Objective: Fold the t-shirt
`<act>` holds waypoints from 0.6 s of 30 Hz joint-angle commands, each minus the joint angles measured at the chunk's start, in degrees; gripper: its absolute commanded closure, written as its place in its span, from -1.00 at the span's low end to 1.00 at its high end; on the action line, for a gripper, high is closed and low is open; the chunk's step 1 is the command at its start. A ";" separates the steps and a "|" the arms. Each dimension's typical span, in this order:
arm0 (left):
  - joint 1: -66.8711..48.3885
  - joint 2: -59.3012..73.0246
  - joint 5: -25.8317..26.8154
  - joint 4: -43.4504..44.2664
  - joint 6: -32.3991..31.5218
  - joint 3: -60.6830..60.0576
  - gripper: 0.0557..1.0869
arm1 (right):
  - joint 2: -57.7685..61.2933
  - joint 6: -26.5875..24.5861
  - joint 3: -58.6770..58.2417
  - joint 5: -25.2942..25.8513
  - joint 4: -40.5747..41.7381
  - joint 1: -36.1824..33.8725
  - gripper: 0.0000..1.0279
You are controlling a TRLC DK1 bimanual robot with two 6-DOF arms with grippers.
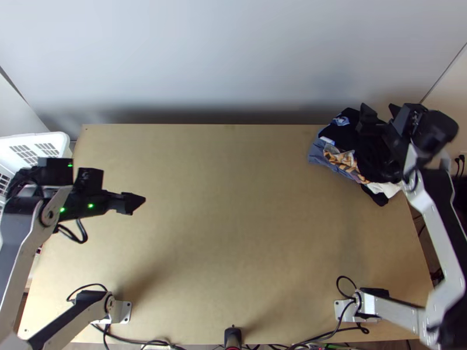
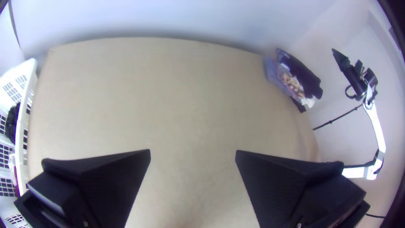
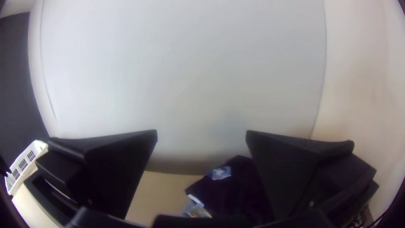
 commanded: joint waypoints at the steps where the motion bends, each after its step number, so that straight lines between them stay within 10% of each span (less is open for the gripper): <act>1: 1.00 -9.25 -6.65 6.46 -1.51 -3.32 -0.90 | -13.79 5.01 -8.12 0.19 -2.68 5.53 -0.90; 11: -1.73 -31.05 -28.45 24.30 2.62 -24.86 -0.91 | -28.99 5.19 -28.07 2.39 -6.37 14.67 -0.90; 18: -4.27 -36.23 -29.24 30.72 7.02 -29.43 -0.90 | -37.61 2.02 -39.23 5.55 -0.40 17.31 -0.90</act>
